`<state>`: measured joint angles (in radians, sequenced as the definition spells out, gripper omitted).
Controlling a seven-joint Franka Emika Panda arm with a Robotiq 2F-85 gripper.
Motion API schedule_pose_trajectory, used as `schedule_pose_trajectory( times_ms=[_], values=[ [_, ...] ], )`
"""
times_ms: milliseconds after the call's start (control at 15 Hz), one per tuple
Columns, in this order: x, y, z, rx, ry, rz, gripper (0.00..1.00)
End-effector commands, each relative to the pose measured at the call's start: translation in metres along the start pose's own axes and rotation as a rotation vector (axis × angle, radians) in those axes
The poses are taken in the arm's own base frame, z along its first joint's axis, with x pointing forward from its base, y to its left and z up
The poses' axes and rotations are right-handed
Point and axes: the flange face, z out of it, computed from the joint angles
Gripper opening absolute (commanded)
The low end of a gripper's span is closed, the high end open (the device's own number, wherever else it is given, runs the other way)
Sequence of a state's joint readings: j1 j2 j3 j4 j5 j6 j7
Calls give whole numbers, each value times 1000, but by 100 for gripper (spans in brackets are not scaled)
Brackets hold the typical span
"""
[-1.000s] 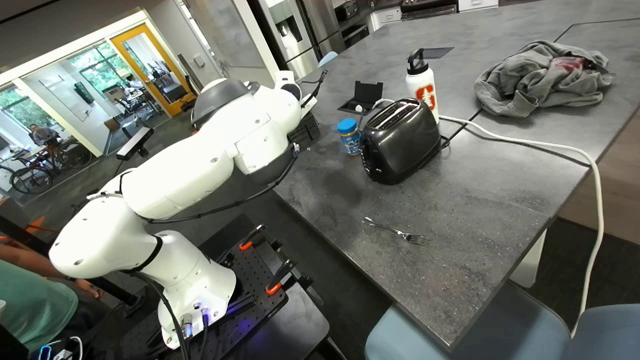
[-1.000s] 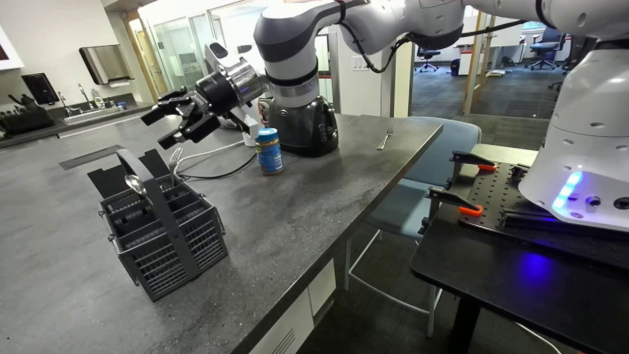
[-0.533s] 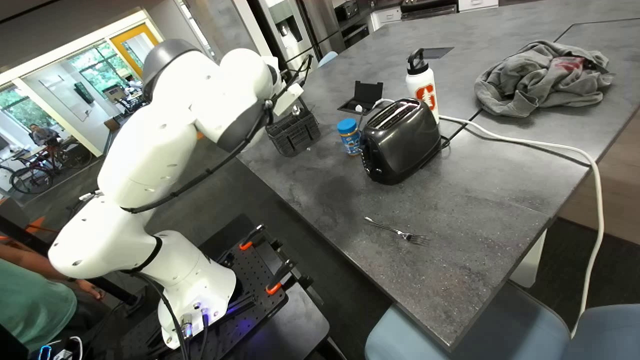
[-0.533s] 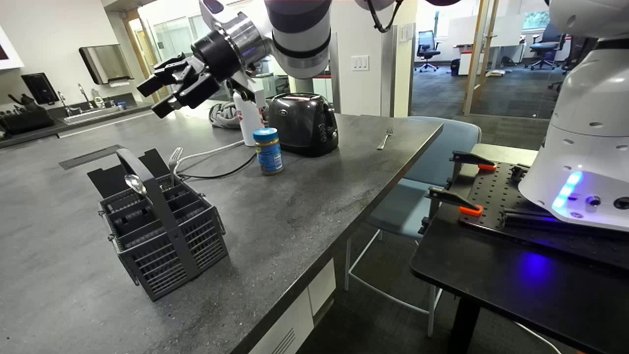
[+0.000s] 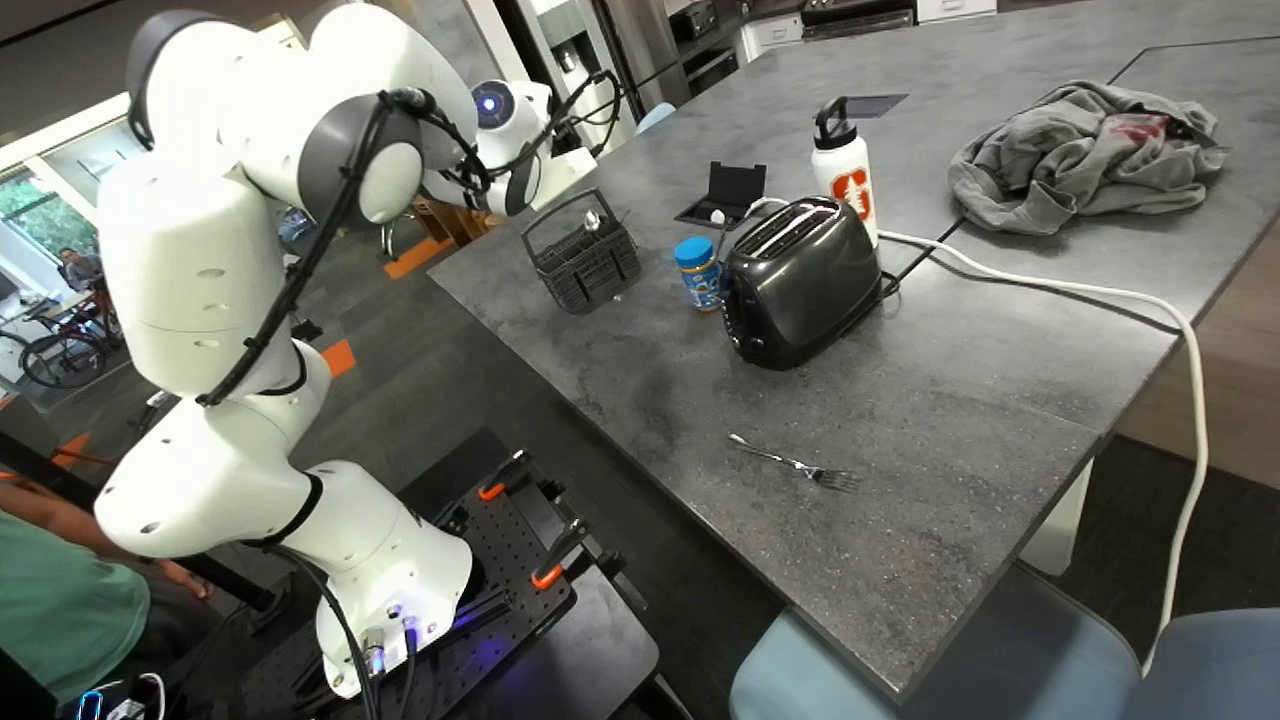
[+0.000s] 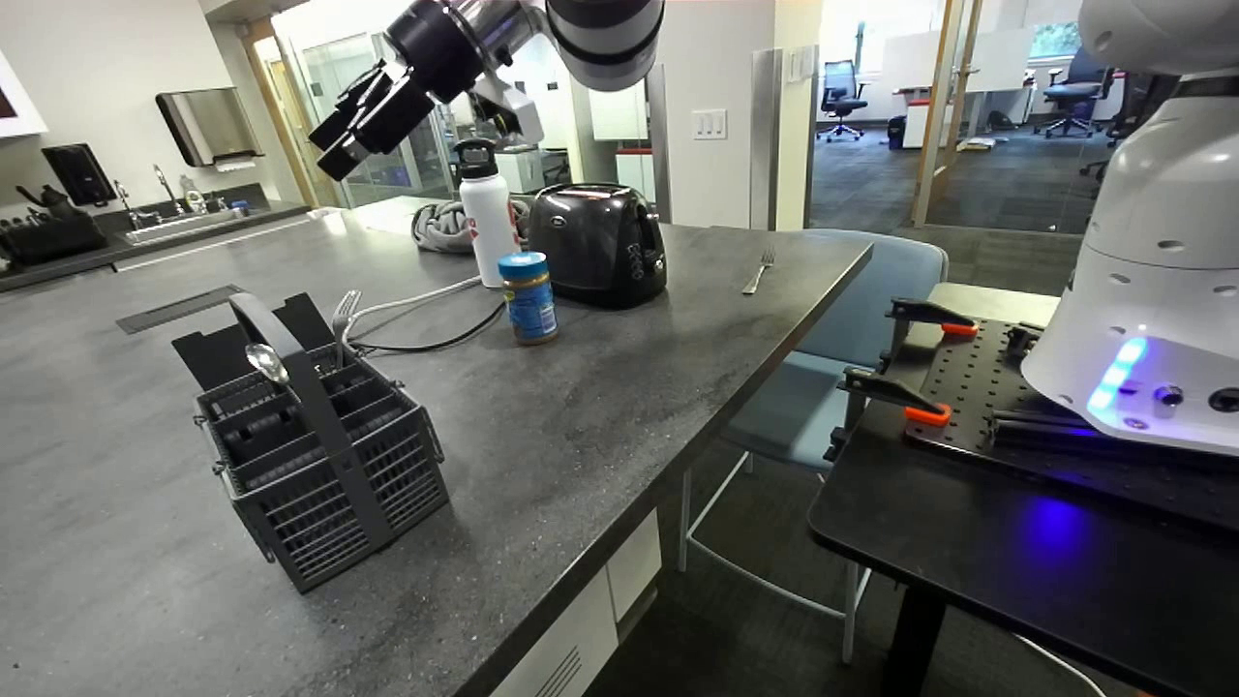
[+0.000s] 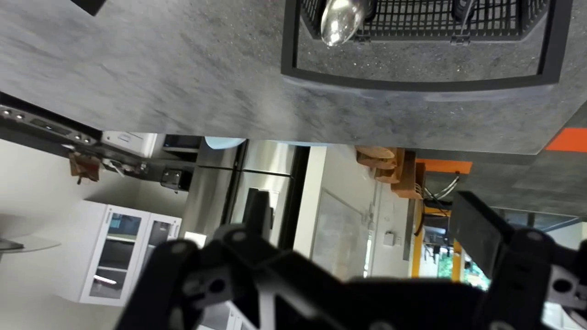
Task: Put the silver spoon in the grey cutlery box then put the silver fork in the grey cutlery box
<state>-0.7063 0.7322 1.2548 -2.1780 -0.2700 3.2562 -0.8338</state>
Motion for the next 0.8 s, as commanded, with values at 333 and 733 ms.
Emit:
schedule_pose_trajectory(
  times_ms=[333, 733],
  values=[
    [40, -40, -55, -101, -339, 210, 100],
    [50, -52, -57, -83, -392, 229, 100]
  ],
)
